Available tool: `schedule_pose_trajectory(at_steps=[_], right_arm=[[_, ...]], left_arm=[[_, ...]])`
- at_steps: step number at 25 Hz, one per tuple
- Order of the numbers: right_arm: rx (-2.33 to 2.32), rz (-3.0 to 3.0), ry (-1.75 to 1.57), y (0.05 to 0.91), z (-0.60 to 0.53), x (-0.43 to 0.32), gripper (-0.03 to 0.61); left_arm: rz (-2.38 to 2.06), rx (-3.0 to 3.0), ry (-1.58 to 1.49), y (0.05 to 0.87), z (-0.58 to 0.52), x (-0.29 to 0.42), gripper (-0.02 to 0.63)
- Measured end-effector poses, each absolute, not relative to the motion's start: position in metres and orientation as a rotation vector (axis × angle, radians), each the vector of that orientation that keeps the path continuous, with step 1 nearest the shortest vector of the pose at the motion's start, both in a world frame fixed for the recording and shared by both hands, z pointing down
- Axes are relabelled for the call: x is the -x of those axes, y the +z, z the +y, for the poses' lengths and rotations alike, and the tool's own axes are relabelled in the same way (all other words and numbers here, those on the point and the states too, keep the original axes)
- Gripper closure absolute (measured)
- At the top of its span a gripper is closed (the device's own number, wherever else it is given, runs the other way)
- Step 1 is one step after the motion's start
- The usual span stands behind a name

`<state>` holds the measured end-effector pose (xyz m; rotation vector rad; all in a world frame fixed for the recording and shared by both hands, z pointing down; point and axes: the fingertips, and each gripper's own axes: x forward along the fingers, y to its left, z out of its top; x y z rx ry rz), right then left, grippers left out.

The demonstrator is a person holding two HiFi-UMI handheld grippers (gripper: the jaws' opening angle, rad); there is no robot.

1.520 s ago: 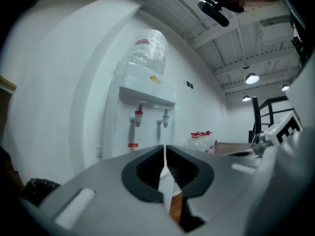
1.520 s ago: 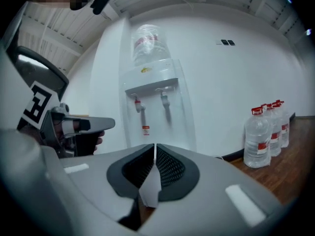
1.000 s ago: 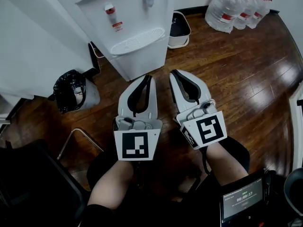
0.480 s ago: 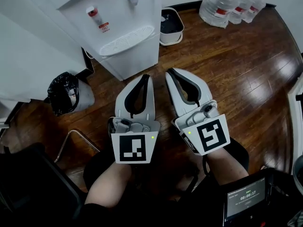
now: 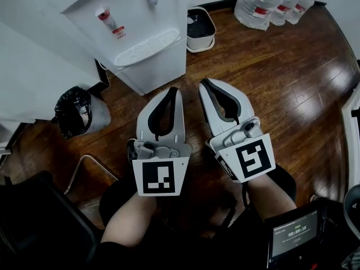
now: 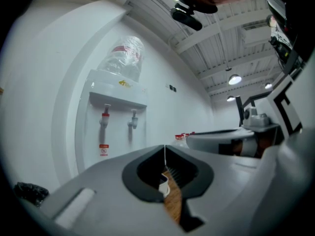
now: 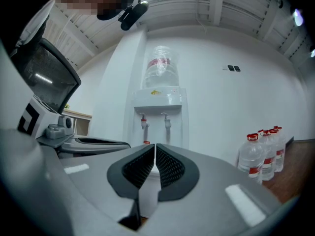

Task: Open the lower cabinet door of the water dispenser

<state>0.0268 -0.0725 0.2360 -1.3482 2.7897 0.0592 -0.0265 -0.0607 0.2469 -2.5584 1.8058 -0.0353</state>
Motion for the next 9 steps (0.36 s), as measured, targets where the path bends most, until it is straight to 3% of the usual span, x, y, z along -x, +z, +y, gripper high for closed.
schedule_pose_trajectory(at_steps=[9], right_arm=[[1.339, 2.807, 0.077, 0.2370, -0.0712, -0.0210, 0.566]], left_arm=[[1.834, 2.558, -0.024, 0.2480, -0.0633, 0.0363, 0.592]])
